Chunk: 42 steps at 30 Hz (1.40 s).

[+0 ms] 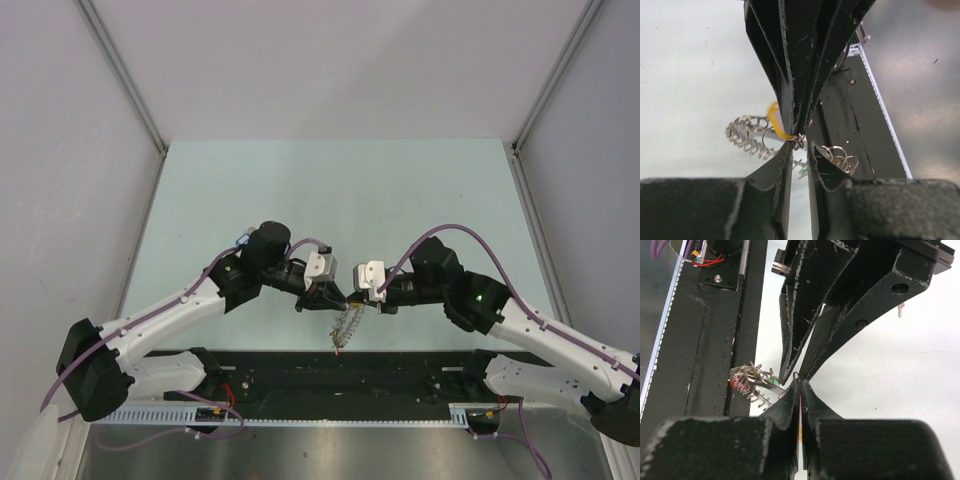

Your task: Put the keys on the keyring

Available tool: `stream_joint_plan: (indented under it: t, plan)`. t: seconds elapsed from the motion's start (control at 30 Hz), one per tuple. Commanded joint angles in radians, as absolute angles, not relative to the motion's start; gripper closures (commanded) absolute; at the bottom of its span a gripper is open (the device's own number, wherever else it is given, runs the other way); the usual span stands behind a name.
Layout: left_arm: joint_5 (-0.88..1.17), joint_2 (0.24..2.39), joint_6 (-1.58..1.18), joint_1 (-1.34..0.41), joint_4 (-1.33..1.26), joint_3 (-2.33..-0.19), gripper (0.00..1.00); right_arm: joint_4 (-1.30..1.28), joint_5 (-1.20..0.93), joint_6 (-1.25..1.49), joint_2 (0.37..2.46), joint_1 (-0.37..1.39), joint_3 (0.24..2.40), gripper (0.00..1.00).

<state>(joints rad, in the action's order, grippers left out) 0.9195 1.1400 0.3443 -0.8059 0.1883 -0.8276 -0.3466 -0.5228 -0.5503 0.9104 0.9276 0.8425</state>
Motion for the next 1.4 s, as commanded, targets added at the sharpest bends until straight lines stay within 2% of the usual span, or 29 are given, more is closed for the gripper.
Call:
stream_joint_plan:
  t: [0.0,0.1,0.43,0.97,1.23,1.37]
  plan:
    - [1.003,1.094,0.233,-0.807,0.052,-0.778,0.76,-0.287,-0.523,-0.552,0.887,0.923,0.896,1.00]
    - [1.006,1.080,0.212,-0.808,0.020,-0.762,0.73,-0.287,-0.522,-0.551,0.884,0.922,0.896,1.00]
    - [1.006,1.063,0.161,-0.808,-0.034,-0.724,0.73,-0.287,-0.526,-0.546,0.862,0.919,0.896,1.00]
    - [0.977,1.065,0.144,-0.808,-0.040,-0.713,0.86,-0.276,-0.540,-0.535,0.825,0.911,0.896,1.00]
    - [0.979,1.068,0.132,-0.810,-0.058,-0.713,0.85,-0.272,-0.546,-0.529,0.815,0.907,0.897,1.00]
    - [0.971,1.063,0.121,-0.811,-0.072,-0.713,0.92,-0.272,-0.549,-0.528,0.819,0.904,0.897,1.00]
